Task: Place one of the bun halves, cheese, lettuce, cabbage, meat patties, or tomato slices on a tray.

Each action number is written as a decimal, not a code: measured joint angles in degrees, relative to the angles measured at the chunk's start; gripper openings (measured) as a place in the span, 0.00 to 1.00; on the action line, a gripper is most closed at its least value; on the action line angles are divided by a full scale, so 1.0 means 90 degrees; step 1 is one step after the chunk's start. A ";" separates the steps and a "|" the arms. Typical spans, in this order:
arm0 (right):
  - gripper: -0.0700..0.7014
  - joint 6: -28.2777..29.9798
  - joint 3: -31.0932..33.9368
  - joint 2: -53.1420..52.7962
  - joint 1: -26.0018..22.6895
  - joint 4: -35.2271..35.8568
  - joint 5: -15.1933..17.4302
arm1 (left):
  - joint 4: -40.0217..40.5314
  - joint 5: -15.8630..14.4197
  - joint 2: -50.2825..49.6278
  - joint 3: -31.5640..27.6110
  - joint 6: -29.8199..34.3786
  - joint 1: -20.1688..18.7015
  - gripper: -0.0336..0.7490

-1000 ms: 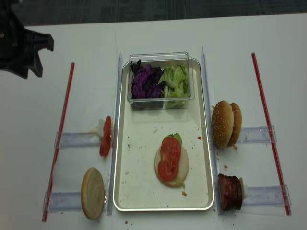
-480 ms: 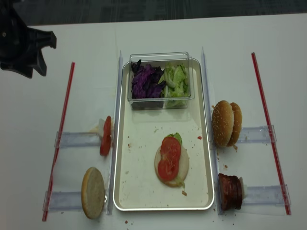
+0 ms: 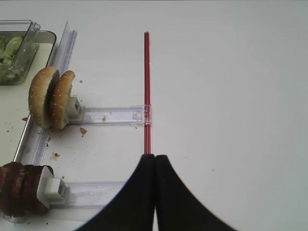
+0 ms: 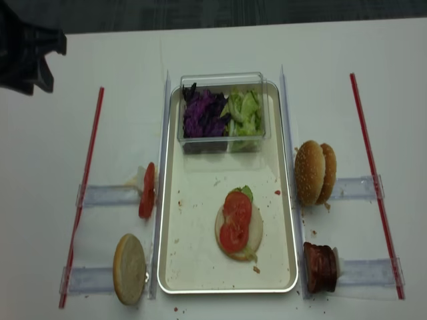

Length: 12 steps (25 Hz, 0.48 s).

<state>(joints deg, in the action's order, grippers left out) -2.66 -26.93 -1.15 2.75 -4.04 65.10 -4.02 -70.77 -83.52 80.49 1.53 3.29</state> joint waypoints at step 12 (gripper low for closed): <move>0.10 0.0000 0.0000 0.0000 0.0000 0.0000 0.0000 | 0.0000 -0.0077 0.1529 -0.1167 0.0000 0.0000 0.35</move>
<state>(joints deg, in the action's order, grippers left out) -2.66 -26.93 -1.15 2.75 -4.04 65.10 -4.02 -71.46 -69.76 70.00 1.53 3.29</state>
